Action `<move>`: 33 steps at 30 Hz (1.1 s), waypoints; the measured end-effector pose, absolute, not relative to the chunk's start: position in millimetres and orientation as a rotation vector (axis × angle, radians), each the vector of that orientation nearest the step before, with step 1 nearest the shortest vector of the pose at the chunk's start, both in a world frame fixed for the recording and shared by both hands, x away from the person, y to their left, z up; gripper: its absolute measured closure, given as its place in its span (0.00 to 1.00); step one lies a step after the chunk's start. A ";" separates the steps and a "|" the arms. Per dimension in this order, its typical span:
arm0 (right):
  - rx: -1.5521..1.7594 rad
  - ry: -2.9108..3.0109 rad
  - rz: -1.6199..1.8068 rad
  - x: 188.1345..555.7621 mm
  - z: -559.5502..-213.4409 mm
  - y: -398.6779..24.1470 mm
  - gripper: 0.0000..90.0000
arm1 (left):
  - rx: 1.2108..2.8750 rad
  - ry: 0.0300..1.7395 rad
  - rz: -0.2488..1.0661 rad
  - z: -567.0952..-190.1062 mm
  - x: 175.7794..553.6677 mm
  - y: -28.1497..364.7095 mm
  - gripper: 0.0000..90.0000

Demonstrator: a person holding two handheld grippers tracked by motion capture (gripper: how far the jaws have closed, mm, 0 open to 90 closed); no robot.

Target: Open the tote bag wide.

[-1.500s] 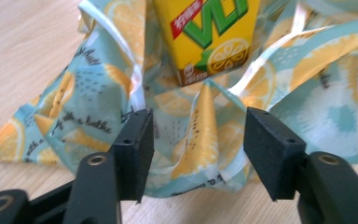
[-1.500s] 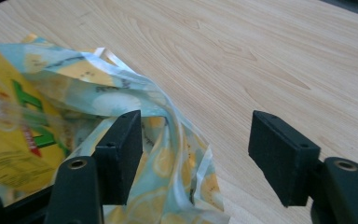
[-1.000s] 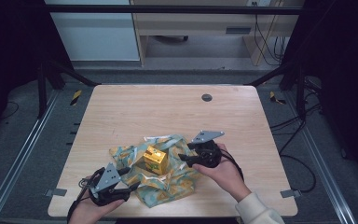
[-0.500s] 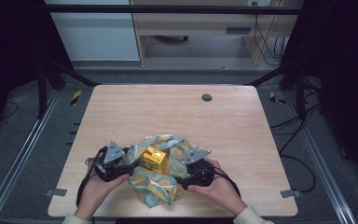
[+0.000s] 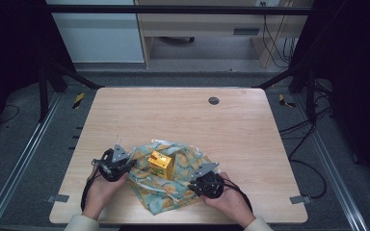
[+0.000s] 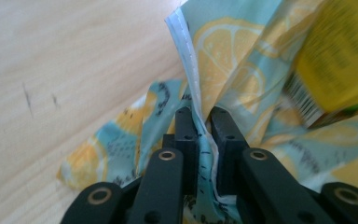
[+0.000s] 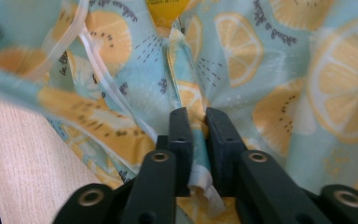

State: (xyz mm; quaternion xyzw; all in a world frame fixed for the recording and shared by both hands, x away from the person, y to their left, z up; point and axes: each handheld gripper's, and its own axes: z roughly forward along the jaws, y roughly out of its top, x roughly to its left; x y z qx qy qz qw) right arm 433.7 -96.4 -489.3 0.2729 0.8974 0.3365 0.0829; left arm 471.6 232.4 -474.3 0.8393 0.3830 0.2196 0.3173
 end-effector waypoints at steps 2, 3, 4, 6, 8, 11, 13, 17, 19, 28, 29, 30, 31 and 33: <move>0.822 2.681 1.005 433.6 -490.8 -97.0 0.94 | 2.224 1.030 0.560 -477.5 473.7 235.1 0.94; 0.822 2.682 1.008 433.5 -491.1 -97.2 0.96 | 2.225 1.034 0.562 -478.2 474.3 235.6 0.95; 0.818 2.687 1.001 433.2 -490.9 -97.2 0.97 | 2.228 1.038 0.561 -478.5 475.0 235.9 0.95; 0.813 2.686 0.999 432.6 -491.3 -96.9 0.99 | 2.240 1.041 0.570 -478.4 475.9 236.2 0.96; 0.809 2.688 0.998 432.5 -491.4 -97.2 0.99 | 2.247 1.050 0.578 -479.1 476.8 237.5 0.97; 0.806 2.690 1.005 432.0 -491.8 -97.9 1.00 | 2.241 1.082 0.591 -479.6 478.9 242.6 0.97; 0.812 2.687 1.013 431.7 -492.2 -97.8 1.00 | 2.233 1.101 0.594 -480.6 479.9 245.4 0.97; 0.819 2.681 1.016 431.1 -492.5 -98.5 1.00 | 2.250 1.111 0.611 -481.7 479.4 245.7 0.97; 0.813 2.679 1.024 430.7 -492.8 -99.3 0.99 | 2.233 1.103 0.623 -479.1 477.4 246.1 0.91; 0.784 2.458 1.229 427.5 -454.6 -107.7 0.60 | 1.992 1.061 0.674 -454.2 458.4 250.4 0.39; 0.790 2.432 1.234 427.7 -449.9 -109.5 0.55 | 1.976 1.057 0.681 -452.0 457.2 250.9 0.35; 0.797 2.406 1.238 428.6 -446.0 -112.3 0.51 | 1.957 1.051 0.679 -450.2 456.4 251.7 0.31; 0.810 2.386 1.246 429.5 -442.9 -115.7 0.49 | 1.938 1.048 0.679 -448.3 455.8 252.4 0.28; 0.823 2.345 1.255 432.1 -439.1 -123.1 0.43 | 1.886 1.049 0.690 -444.4 454.4 253.9 0.23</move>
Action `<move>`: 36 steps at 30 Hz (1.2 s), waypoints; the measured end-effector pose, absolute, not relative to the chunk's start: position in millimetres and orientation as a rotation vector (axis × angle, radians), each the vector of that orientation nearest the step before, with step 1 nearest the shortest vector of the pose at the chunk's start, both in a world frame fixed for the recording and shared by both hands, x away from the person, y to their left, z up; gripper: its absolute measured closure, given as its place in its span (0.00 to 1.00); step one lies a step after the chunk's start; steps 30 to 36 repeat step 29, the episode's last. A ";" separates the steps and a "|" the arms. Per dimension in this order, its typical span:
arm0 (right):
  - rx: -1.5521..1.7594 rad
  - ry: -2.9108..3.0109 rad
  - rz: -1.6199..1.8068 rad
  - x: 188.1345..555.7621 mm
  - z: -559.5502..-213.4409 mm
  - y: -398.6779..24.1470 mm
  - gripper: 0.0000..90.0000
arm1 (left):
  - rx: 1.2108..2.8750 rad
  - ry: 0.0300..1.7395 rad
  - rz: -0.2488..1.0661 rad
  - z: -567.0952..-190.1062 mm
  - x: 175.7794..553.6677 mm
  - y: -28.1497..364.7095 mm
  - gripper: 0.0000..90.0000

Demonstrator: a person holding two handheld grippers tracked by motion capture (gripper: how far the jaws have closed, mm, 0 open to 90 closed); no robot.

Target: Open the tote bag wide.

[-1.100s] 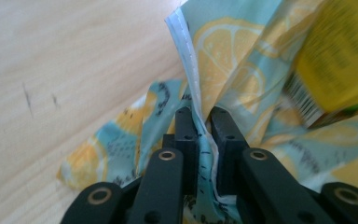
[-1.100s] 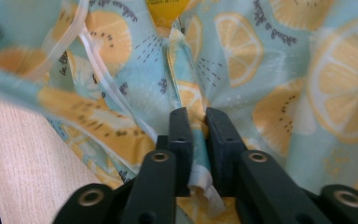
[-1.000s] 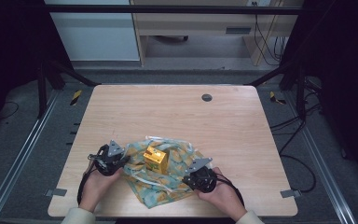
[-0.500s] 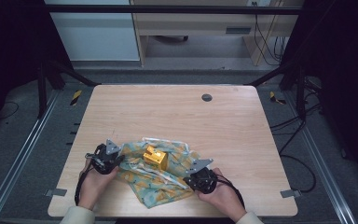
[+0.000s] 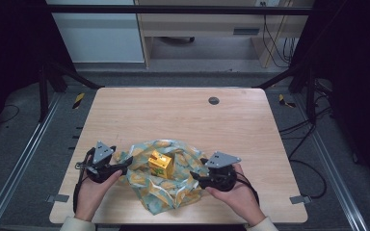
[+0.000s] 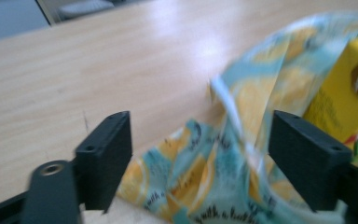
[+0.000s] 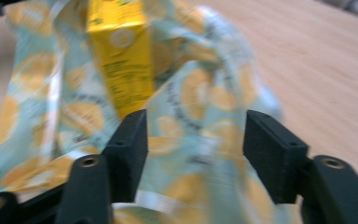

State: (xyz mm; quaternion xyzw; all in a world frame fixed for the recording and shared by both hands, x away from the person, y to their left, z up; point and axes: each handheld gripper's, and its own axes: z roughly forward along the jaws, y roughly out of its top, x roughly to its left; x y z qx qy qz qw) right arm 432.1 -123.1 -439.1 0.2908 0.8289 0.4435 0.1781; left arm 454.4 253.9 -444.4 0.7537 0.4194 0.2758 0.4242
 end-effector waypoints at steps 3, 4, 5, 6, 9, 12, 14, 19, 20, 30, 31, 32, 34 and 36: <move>0.881 2.285 1.264 438.0 -434.3 -139.4 0.35 | 1.818 1.040 0.681 -438.0 452.8 258.8 0.19; 0.896 2.273 1.262 439.7 -433.5 -143.3 0.33 | 1.808 1.041 0.686 -437.1 452.4 260.2 0.18; 0.925 2.255 1.263 441.7 -432.3 -148.4 0.30 | 1.807 1.044 0.688 -436.4 452.2 262.1 0.17; 0.947 2.236 1.261 443.8 -431.4 -153.9 0.29 | 1.805 1.055 0.699 -436.0 452.2 264.5 0.17; 1.006 2.179 1.241 450.2 -430.7 -171.3 0.25 | 1.788 1.093 0.708 -436.6 454.1 273.8 0.16; 1.068 2.133 1.208 456.4 -432.3 -189.9 0.22 | 1.776 1.161 0.739 -438.0 456.9 288.2 0.16; 1.118 2.106 1.190 460.3 -434.9 -203.5 0.20 | 1.791 1.193 0.769 -439.8 458.6 298.5 0.15; 1.229 2.076 1.126 467.8 -449.5 -235.7 0.11 | 1.817 1.274 0.783 -448.0 464.4 324.9 0.11; 1.255 2.076 1.116 468.5 -453.4 -242.0 0.11 | 1.815 1.296 0.779 -450.0 465.4 330.4 0.10; 1.410 2.020 1.064 460.6 -471.4 -287.3 0.10 | 1.811 1.403 0.710 -464.0 468.1 357.7 0.06; 1.410 2.020 1.064 460.6 -471.4 -287.3 0.10 | 1.811 1.403 0.710 -464.0 468.1 357.7 0.06; 1.410 2.020 1.064 460.6 -471.4 -287.3 0.10 | 1.811 1.403 0.710 -464.0 468.1 357.7 0.06; 1.410 2.020 1.064 460.6 -471.4 -287.3 0.10 | 1.811 1.403 0.710 -464.0 468.1 357.7 0.06; 1.410 2.020 1.064 460.6 -471.4 -287.3 0.10 | 1.811 1.403 0.710 -464.0 468.1 357.7 0.06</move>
